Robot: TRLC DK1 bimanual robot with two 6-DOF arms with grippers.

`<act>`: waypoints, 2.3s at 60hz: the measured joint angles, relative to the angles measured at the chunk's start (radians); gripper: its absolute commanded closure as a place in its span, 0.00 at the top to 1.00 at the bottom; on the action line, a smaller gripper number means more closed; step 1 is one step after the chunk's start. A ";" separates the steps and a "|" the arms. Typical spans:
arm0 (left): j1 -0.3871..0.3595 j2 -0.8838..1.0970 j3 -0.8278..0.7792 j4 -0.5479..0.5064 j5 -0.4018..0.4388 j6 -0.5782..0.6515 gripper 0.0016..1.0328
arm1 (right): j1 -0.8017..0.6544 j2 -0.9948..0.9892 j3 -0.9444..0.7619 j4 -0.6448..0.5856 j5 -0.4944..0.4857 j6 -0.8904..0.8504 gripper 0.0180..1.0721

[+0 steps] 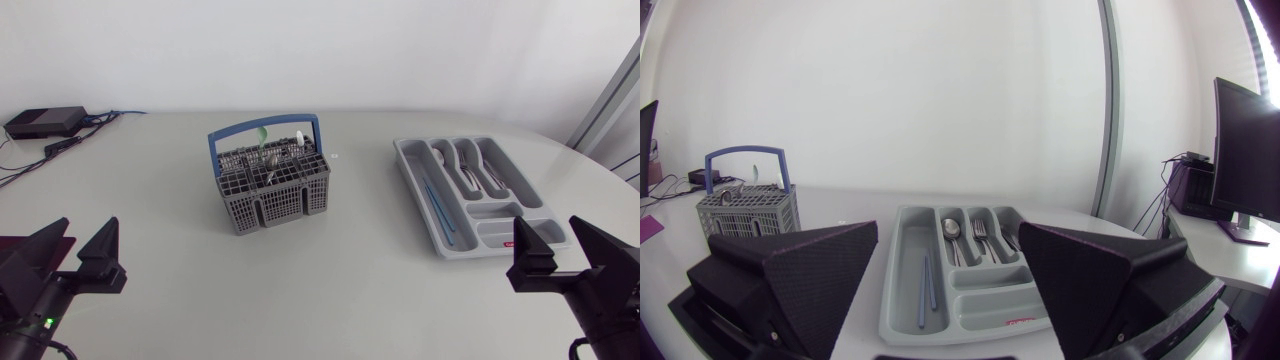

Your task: Unload the cutlery basket into the drawer organizer.

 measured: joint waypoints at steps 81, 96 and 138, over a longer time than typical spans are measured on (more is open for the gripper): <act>-0.111 0.517 0.388 -0.046 0.004 -0.016 0.93 | 0.157 0.502 0.251 0.101 0.019 0.013 0.96; -0.077 0.820 0.573 -0.119 0.043 -0.019 0.88 | 0.209 0.804 0.458 0.070 0.043 0.022 0.96; 0.131 1.416 0.966 -0.387 0.355 0.386 0.91 | 0.453 1.508 0.935 -0.115 0.005 -0.194 0.95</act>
